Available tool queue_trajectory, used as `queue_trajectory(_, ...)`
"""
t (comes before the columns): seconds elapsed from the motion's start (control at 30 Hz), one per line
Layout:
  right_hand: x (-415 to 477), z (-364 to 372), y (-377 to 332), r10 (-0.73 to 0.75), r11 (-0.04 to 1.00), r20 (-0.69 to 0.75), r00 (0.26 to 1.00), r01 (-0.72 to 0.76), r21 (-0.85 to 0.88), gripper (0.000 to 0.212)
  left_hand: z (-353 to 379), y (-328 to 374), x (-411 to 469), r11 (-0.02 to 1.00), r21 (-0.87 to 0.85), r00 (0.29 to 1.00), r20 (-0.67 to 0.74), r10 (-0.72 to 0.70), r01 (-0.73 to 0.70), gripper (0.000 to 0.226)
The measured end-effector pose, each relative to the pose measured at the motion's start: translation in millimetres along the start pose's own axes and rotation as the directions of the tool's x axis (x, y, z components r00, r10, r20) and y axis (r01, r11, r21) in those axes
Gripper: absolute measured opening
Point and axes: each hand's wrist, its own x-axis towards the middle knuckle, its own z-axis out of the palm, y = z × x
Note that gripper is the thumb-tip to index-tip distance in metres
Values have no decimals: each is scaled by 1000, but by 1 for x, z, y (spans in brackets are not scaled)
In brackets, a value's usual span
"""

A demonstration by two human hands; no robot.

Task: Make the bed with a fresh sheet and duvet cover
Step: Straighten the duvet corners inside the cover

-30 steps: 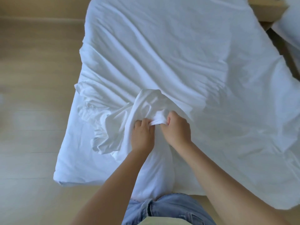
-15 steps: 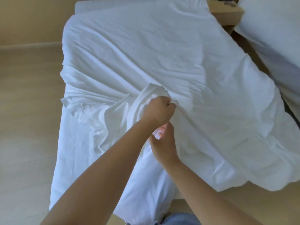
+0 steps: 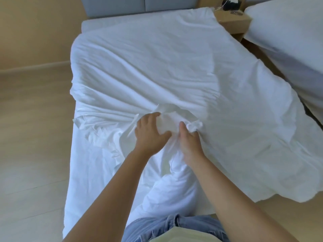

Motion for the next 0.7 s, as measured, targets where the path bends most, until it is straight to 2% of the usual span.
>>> queue_trajectory(0.07,6,-3,-2,-9,999,-68,998,6,-43,54,5,-30,-6,981,149,991,-70,-115,124,86)
queue_trajectory(0.1,10,-3,-3,-2,999,-91,996,-1,-32,57,8,-40,-7,962,206,984,-53,-169,176,78)
queue_trajectory(0.13,13,-1,-4,7,1000,-90,996,-9,-17,54,11,-48,-5,959,219,983,-43,-177,182,57)
queue_trajectory(0.17,14,0,-5,17,1000,-75,997,-18,-12,46,11,-50,-4,968,182,984,-62,-167,175,30)
queue_trajectory(0.2,15,1,-3,22,999,-46,999,-24,-38,39,11,-50,-2,982,109,984,-107,-142,153,24)
queue_trajectory(0.27,15,2,2,-8,985,39,999,15,-173,34,2,-42,4,986,-52,970,-178,-167,160,36)
queue_trajectory(0.37,18,-2,2,-5,914,229,973,97,-393,38,-20,-19,27,963,-236,937,-287,-199,132,36)
queue_trajectory(0.4,19,-2,-1,29,861,302,953,129,-492,41,-27,-10,37,964,-249,937,-305,-169,93,36)
queue_trajectory(0.43,19,-2,-5,86,760,377,922,184,-624,45,-34,1,47,974,-220,947,-297,-120,54,35)
queue_trajectory(0.5,20,0,-12,196,484,471,860,333,-810,55,-38,20,63,995,-85,971,-239,21,-42,30)
queue_trajectory(0.53,22,0,-15,222,403,496,839,384,-831,56,-36,26,69,997,-4,979,-187,80,-82,26)
queue_trajectory(0.57,24,-1,-17,240,389,503,830,393,-833,54,-32,29,73,992,67,983,-143,118,-109,25)
queue_trajectory(0.6,28,-3,-18,238,433,512,825,381,-817,53,-29,29,76,986,110,982,-128,136,-122,27)
queue_trajectory(0.63,31,-6,-18,218,533,525,823,350,-770,56,-26,28,80,987,117,984,-129,126,-111,29)
queue_trajectory(0.7,36,-9,-16,141,800,508,850,205,-564,52,-24,23,85,992,113,986,-146,76,-60,22)
